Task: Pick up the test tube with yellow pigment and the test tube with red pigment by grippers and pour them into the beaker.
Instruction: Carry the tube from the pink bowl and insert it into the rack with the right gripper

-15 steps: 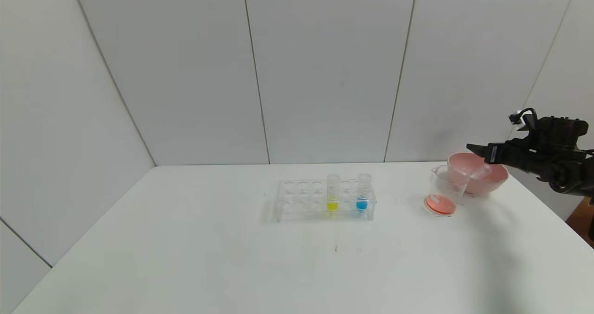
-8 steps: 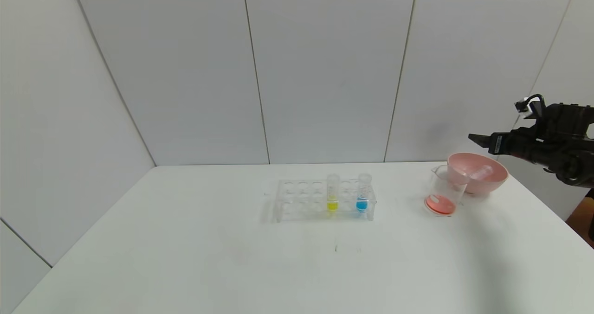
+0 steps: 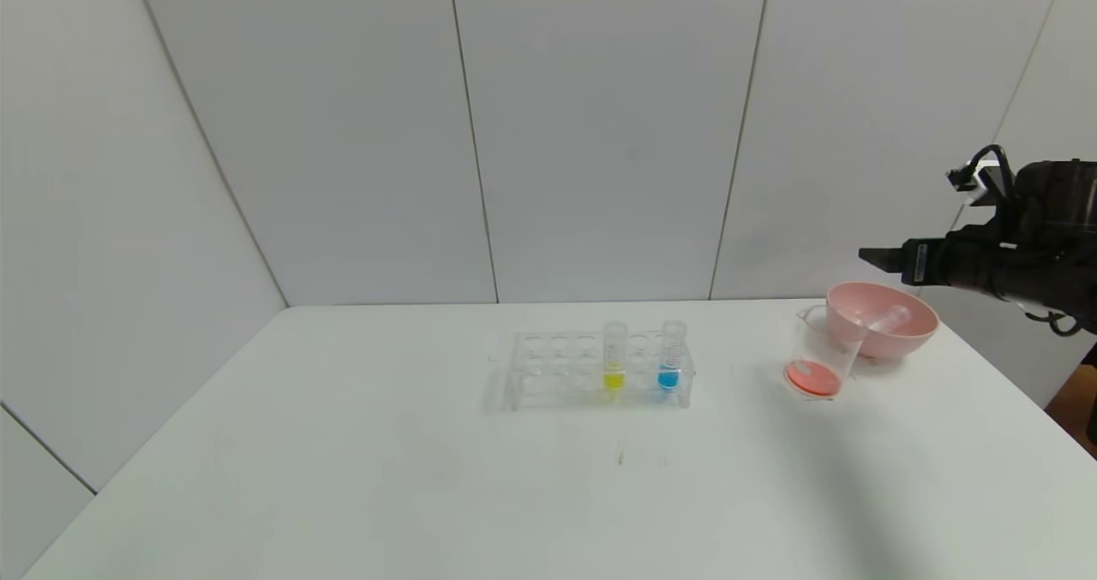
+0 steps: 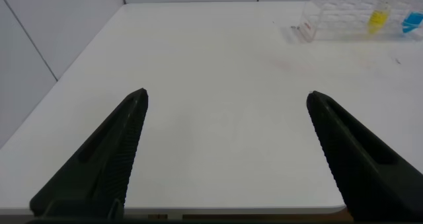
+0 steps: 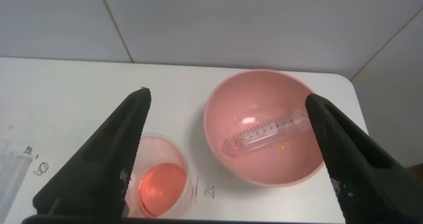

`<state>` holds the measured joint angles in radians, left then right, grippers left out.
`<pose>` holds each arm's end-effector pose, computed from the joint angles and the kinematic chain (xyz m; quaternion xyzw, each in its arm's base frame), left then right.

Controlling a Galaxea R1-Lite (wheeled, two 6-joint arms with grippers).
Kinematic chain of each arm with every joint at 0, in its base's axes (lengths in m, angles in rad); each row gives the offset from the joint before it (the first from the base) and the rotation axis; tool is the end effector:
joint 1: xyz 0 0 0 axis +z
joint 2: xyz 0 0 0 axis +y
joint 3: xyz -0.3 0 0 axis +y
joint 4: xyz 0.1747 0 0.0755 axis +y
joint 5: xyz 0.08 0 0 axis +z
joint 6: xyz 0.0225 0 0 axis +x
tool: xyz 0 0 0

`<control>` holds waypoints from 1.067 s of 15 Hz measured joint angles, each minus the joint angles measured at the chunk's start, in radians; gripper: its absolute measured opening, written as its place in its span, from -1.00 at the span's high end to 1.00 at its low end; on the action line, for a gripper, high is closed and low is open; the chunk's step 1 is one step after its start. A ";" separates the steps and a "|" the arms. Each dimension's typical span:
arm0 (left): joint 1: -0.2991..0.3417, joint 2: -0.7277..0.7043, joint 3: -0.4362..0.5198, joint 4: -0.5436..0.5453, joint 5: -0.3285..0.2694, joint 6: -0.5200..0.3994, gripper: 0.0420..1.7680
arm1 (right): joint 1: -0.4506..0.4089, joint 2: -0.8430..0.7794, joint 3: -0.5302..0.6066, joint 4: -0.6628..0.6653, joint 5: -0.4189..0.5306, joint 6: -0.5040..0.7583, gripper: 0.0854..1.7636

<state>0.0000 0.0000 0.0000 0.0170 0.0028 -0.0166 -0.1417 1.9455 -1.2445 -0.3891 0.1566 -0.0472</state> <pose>-0.0228 0.0001 0.0738 -0.0083 0.0085 0.0015 0.9999 0.3859 -0.0515 0.1928 -0.0002 0.1534 0.0110 0.9881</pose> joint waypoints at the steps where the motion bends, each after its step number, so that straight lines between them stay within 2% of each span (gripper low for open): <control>1: 0.000 0.000 0.000 0.000 0.000 0.000 -0.94 | 0.014 -0.039 0.047 0.000 -0.001 0.000 -0.90; 5: 0.000 0.000 0.000 0.000 0.000 0.000 -0.94 | 0.083 -0.199 0.250 0.008 -0.007 0.003 -0.91; 7: 0.000 0.000 0.000 0.000 0.000 0.000 -0.94 | 0.145 -0.270 0.350 0.009 -0.045 0.007 -0.92; 11: 0.000 0.000 0.000 0.000 0.000 0.000 -0.94 | 0.375 -0.370 0.473 0.009 -0.243 0.128 -0.92; 16: 0.000 0.000 0.000 0.000 0.000 0.000 -0.94 | 0.665 -0.365 0.500 -0.001 -0.492 0.266 -0.92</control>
<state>0.0000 0.0000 0.0000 0.0170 0.0028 -0.0166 0.5234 1.5806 -0.7440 -0.3902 -0.3357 0.2187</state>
